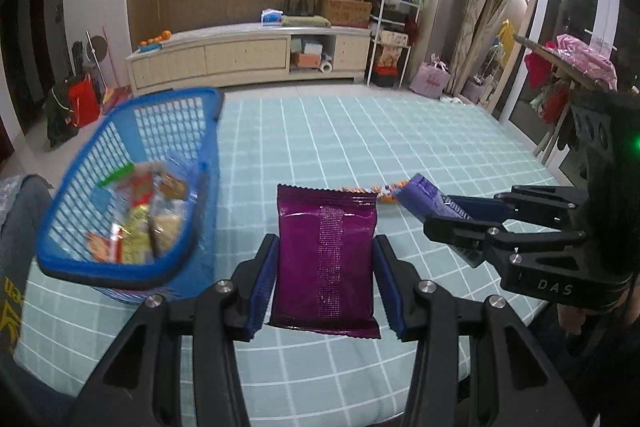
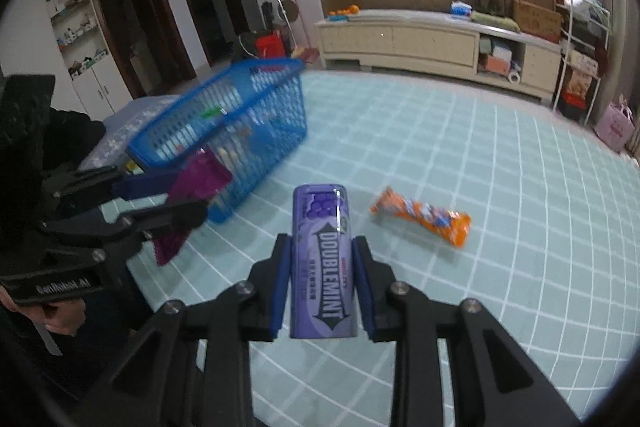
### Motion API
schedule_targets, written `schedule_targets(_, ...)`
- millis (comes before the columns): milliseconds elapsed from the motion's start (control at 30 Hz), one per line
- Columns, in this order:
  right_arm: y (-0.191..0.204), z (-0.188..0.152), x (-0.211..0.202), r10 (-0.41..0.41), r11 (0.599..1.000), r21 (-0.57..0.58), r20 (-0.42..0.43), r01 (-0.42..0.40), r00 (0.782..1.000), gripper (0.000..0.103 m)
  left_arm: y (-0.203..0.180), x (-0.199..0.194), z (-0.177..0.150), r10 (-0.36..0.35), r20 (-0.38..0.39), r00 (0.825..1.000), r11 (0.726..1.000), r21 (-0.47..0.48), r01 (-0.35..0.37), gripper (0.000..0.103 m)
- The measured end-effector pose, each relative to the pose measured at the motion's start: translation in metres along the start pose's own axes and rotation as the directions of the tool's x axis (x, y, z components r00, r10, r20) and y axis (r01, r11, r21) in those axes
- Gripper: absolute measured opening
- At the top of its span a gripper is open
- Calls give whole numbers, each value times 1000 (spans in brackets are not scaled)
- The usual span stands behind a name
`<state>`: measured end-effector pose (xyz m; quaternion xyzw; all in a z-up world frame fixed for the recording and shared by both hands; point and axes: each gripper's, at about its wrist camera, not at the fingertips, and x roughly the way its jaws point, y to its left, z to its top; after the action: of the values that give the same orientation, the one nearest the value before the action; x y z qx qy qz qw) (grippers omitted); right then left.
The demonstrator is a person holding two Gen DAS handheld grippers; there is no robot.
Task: Organize snacks
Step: 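Carry the purple pack and Doublemint box with both tools over the basket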
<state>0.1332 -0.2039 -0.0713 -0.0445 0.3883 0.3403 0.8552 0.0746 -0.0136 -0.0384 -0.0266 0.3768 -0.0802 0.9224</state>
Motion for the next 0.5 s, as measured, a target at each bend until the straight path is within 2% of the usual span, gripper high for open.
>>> schedule_targets(167,37,34,-4,13,1000,-2,32,-13,999,34,26,-19,9,-3,22,1000,1000,2,3,45)
schedule_targets(267,57,51,3,17,1000,-1,35,-17,999,34,46,-25,15,33,36,999,999,23,-34,45)
schedule_targets(500,88,88,41,-9,1000,-6,-1,9,1000,34,114,-22,33,83,25,996,996,-18,-82,45)
